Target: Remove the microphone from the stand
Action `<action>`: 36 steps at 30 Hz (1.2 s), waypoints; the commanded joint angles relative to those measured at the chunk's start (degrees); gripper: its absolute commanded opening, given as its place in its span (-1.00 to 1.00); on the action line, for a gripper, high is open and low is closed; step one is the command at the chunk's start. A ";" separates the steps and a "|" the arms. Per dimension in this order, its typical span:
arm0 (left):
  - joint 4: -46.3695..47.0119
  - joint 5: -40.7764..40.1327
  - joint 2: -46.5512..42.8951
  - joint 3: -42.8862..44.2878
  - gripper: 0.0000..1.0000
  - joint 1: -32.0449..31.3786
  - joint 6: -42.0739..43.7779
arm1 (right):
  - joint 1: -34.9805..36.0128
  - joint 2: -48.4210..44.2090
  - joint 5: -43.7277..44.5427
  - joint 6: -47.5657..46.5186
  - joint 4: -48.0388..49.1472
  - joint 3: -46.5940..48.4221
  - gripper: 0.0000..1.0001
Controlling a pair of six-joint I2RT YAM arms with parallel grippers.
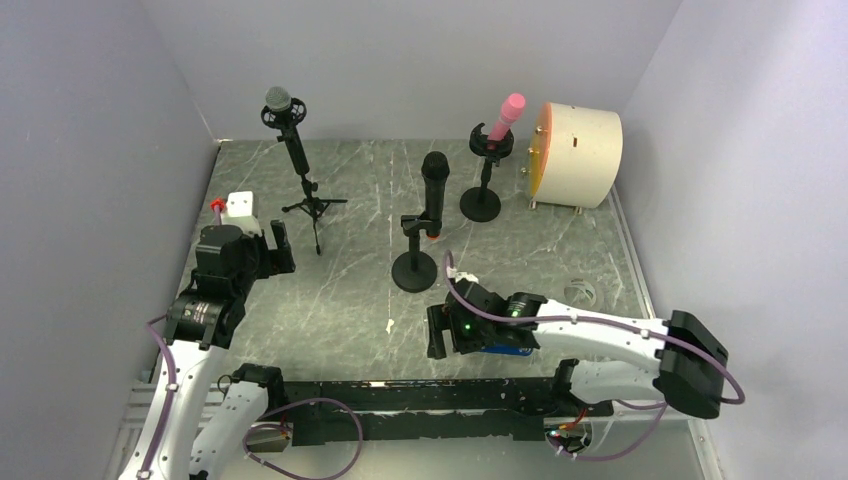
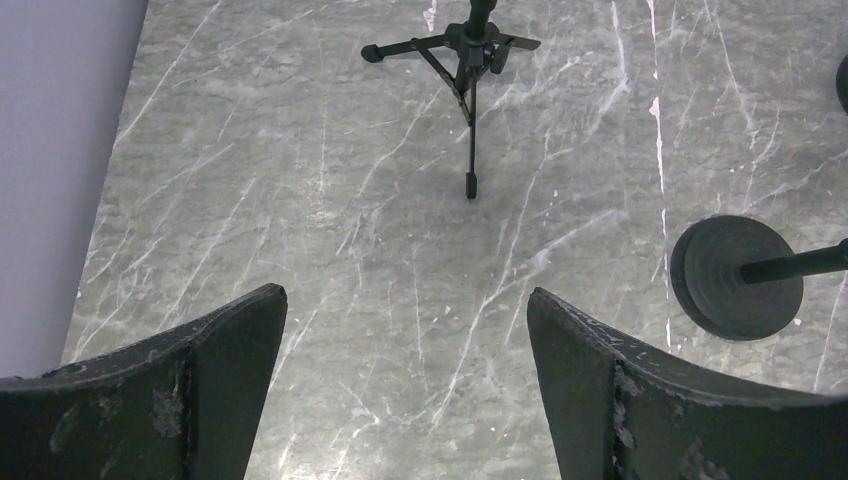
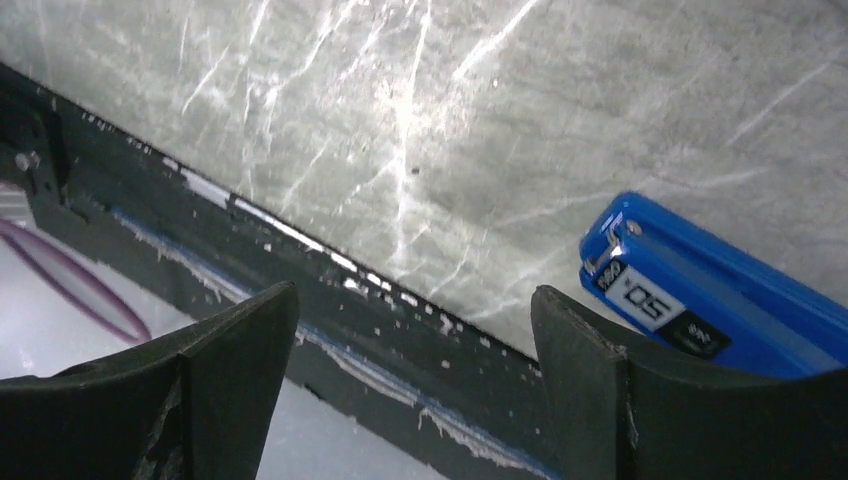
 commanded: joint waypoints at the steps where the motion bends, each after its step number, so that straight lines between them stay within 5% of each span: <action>1: 0.63 -1.62 0.10 0.32 0.89 0.07 -0.32 | 1.27 4.57 5.18 3.00 7.28 2.94 0.78; 6: 0.47 -1.75 0.32 0.32 0.89 0.06 -0.46 | 2.23 10.25 8.30 5.05 7.28 5.76 0.76; 13: 0.20 -3.28 0.37 0.32 0.89 0.06 -0.19 | 2.50 11.83 17.04 12.45 -5.11 4.33 0.75; 23: 0.17 -2.64 0.73 0.36 0.89 0.06 -0.21 | -11.95 -5.13 17.96 14.03 -11.58 -9.40 0.77; 31: 0.08 -2.15 0.83 0.40 0.89 0.06 -0.34 | -22.70 -17.78 20.35 16.45 -18.55 -11.00 0.82; 36: 0.64 -0.54 1.04 0.07 0.89 0.06 0.31 | -23.63 -22.76 11.95 3.98 -4.49 -10.25 0.80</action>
